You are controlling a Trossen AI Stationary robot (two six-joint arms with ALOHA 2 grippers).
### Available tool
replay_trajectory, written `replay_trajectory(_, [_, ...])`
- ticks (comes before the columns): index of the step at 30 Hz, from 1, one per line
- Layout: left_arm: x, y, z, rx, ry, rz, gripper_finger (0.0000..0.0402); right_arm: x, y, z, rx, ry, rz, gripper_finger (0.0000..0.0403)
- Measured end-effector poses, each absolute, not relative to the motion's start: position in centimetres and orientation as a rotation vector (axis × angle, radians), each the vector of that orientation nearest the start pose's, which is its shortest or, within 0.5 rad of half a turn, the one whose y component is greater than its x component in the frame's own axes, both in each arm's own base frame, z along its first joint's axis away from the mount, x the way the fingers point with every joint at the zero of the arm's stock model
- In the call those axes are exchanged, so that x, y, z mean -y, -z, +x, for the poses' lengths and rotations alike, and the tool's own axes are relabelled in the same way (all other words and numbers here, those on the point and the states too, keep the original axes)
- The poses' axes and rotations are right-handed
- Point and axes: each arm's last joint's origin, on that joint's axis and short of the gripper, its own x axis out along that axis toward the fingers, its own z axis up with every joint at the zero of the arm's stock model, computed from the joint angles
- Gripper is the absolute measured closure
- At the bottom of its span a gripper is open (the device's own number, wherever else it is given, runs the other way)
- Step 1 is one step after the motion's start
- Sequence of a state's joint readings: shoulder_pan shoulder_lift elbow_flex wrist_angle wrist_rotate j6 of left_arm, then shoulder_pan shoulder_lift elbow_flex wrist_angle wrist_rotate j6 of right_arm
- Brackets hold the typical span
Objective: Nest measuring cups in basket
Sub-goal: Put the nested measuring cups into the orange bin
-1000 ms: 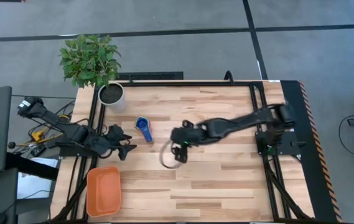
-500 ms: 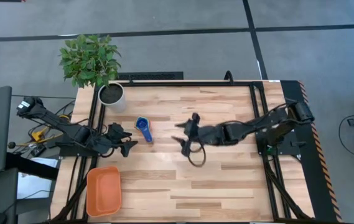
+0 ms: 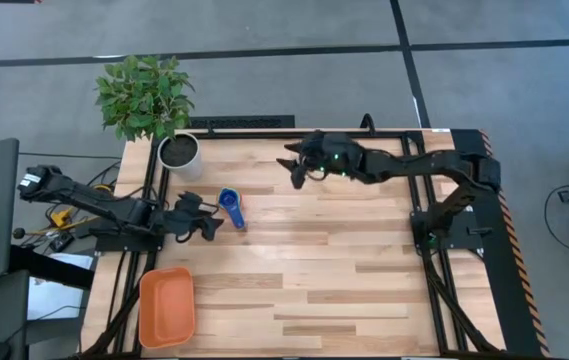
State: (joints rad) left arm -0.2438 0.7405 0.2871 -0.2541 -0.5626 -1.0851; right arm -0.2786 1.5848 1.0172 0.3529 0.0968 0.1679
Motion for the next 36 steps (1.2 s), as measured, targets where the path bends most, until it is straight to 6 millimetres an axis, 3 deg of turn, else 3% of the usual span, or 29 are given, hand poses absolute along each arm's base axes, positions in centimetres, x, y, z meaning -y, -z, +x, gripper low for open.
replay_trajectory(3, [1.9, -16.8, 14.2, -0.437, -0.586, -0.786, 0.0114, 10.3, -26.3, 34.1, -0.222, 0.271, 0.257, 0.0127])
replay_trajectory(5, [1.8, -16.7, 14.2, -0.454, -0.572, -0.822, 0.0114, 9.4, -26.2, 33.9, -0.274, 0.199, 0.282, 0.0127])
replay_trajectory(12, [2.2, -16.4, 14.1, -0.557, -0.490, -0.898, 0.0114, 2.9, -26.7, 33.1, -0.317, 0.243, 0.228, 0.0127])
replay_trajectory(17, [2.8, -16.5, 14.0, -0.548, -0.472, -0.843, 0.0114, -1.2, -29.0, 31.5, -0.255, 0.321, 0.179, 0.0127])
replay_trajectory(20, [3.2, -16.6, 13.9, -0.500, -0.501, -0.813, 0.0114, -2.4, -30.4, 30.0, -0.232, 0.345, 0.158, 0.0127])
replay_trajectory(23, [3.6, -16.5, 13.8, -0.463, -0.532, -0.811, 0.0114, -2.0, -31.2, 28.4, -0.267, 0.394, 0.140, 0.0127])
replay_trajectory(26, [4.0, -16.3, 13.9, -0.426, -0.569, -0.824, 0.0114, -0.4, -30.8, 27.6, -0.295, 0.458, 0.149, 0.0127])
replay_trajectory(32, [4.8, -15.4, 15.3, -0.386, -0.607, -0.870, 0.0114, 3.5, -26.2, 26.7, -0.271, 0.403, 0.261, 0.0127])
replay_trajectory(36, [5.0, -14.2, 16.2, -0.379, -0.662, -0.937, 0.0114, 5.0, -23.9, 26.1, -0.222, 0.318, 0.355, 0.0127])
